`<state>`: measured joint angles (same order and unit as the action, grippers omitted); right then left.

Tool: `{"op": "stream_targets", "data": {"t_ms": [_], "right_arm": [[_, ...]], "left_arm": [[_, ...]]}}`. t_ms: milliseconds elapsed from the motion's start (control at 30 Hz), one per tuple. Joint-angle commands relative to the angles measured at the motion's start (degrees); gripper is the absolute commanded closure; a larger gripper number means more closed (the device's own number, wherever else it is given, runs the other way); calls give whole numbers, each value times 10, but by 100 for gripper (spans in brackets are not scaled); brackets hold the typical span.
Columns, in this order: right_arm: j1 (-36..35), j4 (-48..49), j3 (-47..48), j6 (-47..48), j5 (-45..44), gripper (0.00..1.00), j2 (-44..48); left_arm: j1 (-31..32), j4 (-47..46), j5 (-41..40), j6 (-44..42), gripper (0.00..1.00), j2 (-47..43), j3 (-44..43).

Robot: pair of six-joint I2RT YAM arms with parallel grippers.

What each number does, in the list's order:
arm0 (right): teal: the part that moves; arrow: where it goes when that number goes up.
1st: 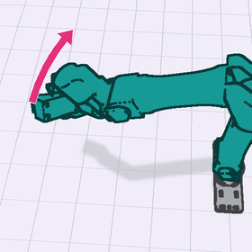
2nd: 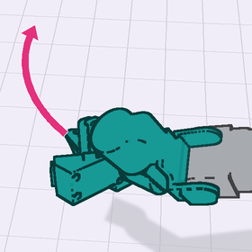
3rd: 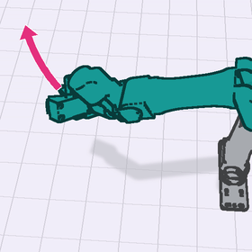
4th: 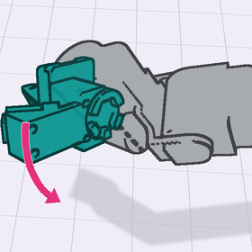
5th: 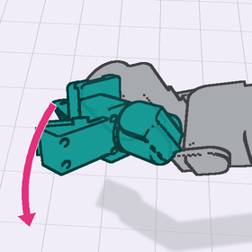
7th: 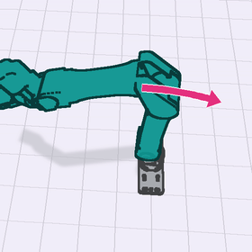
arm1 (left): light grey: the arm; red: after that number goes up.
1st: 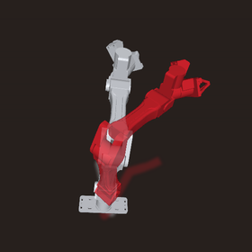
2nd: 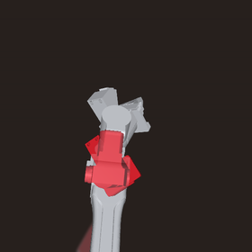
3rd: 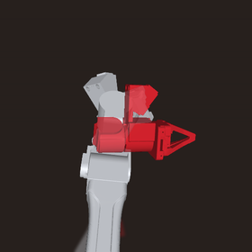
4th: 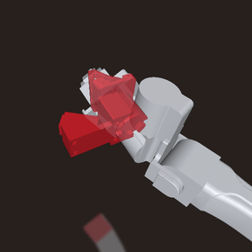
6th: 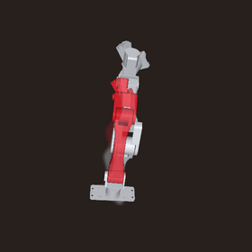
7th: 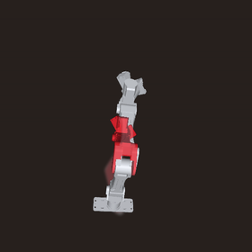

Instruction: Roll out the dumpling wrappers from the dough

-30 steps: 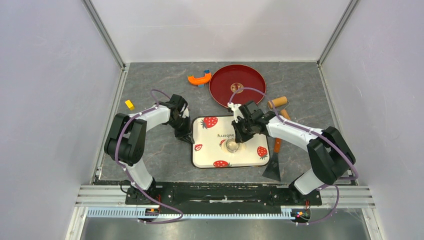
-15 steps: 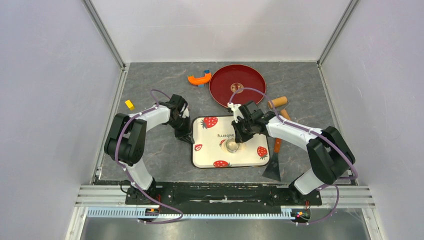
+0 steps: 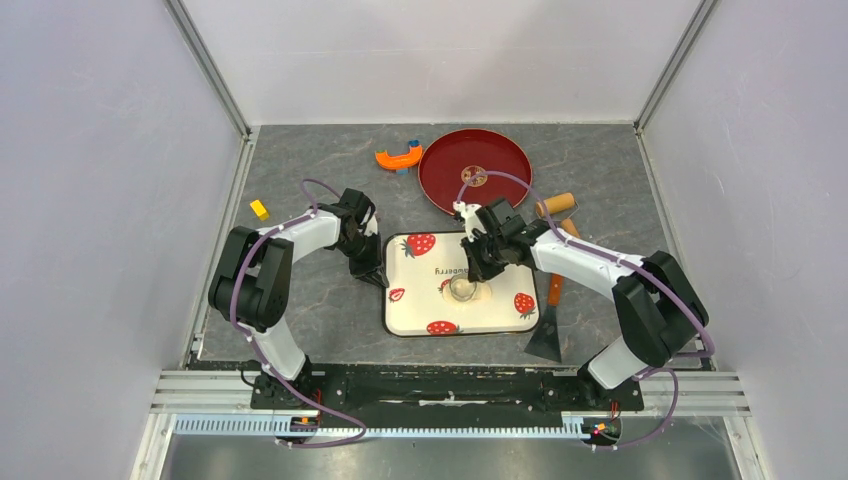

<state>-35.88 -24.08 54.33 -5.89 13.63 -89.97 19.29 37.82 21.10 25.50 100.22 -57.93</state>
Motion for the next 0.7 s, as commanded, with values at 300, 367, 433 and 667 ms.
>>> {"op": "stream_targets", "data": {"t_ms": [300,367,433,667], "right_arm": [[-2,17,21,9,-4,100,-15],[-2,18,20,11,-5,100,-19],[-3,20,19,13,-6,100,-24],[-2,22,19,14,-7,100,-32]], "left_arm": [[7,-23,-9,15,98,17,17],[7,-23,-10,15,98,17,17],[7,-24,-10,17,98,19,16],[7,-24,-9,16,98,18,15]]}}
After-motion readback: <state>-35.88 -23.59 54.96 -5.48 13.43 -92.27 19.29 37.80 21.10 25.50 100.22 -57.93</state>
